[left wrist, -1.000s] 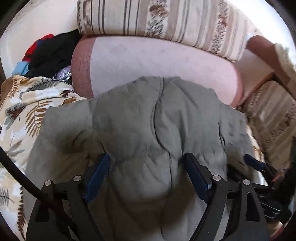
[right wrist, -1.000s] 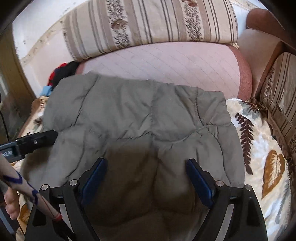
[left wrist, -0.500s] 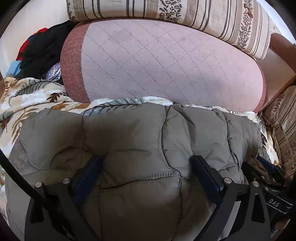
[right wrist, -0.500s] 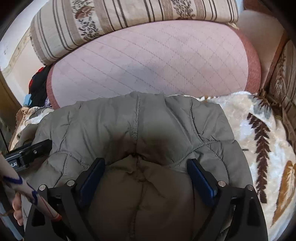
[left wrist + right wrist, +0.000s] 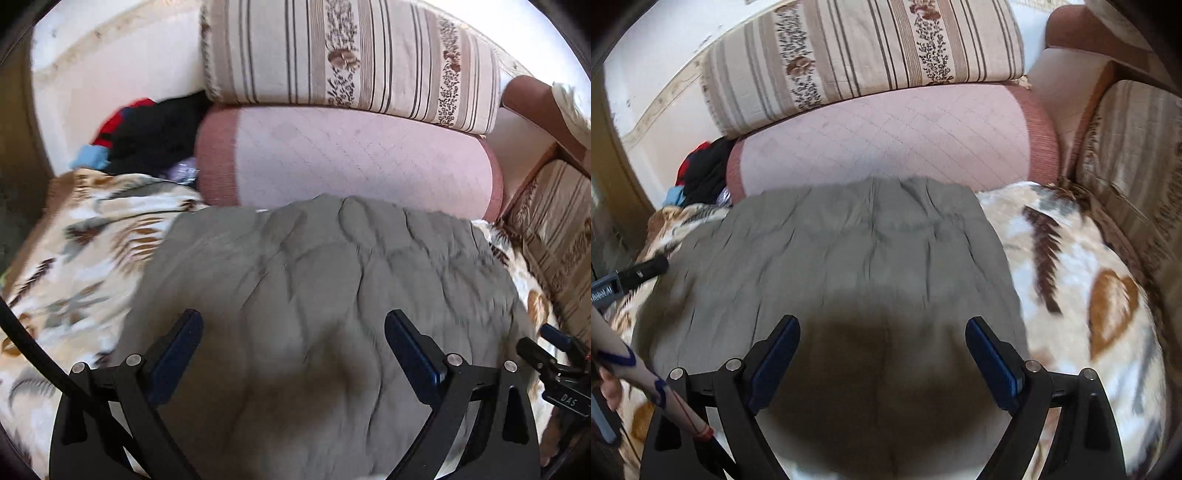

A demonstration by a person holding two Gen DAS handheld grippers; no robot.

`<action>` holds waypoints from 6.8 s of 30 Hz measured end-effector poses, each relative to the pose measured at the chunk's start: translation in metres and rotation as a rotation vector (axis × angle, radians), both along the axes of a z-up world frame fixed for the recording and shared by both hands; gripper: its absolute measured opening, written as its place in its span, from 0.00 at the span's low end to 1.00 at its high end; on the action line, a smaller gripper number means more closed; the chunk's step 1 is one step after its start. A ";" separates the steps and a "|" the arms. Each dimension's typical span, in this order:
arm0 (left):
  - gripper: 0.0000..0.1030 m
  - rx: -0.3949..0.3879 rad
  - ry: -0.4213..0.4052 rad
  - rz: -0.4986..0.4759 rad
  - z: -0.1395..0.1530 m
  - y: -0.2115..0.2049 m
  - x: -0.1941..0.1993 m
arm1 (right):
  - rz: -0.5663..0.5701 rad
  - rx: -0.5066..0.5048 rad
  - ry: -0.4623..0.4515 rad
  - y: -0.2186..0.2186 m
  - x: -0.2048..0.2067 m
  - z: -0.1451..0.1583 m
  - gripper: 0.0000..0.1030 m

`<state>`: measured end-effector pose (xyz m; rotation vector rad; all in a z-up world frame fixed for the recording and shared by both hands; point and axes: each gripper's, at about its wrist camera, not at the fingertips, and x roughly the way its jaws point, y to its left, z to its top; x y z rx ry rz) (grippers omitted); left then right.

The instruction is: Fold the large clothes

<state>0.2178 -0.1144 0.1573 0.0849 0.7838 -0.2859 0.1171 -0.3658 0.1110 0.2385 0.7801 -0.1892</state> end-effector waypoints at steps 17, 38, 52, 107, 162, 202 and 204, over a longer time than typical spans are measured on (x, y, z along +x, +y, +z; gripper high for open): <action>0.96 0.074 -0.094 0.105 -0.001 0.057 -0.150 | -0.053 -0.004 0.065 0.044 -0.136 -0.022 0.91; 0.96 0.051 0.018 0.232 -0.046 0.100 -0.134 | -0.050 -0.069 0.115 0.036 -0.033 -0.048 0.91; 0.96 0.053 -0.162 0.234 0.003 0.091 -0.177 | -0.048 -0.093 0.133 0.045 -0.100 -0.039 0.92; 0.96 0.130 -0.134 0.284 -0.006 0.124 -0.223 | 0.052 -0.226 0.142 0.135 0.008 -0.040 0.87; 0.96 0.126 0.099 0.137 -0.049 0.085 -0.236 | 0.045 -0.149 0.142 0.141 -0.185 -0.046 0.88; 0.99 -0.469 0.477 -0.065 -0.117 0.098 0.073 | 0.063 0.706 -0.003 -0.110 -0.008 -0.079 0.42; 1.00 -0.424 0.470 -0.045 -0.120 0.086 0.074 | 0.013 0.702 0.005 -0.122 -0.013 -0.087 0.44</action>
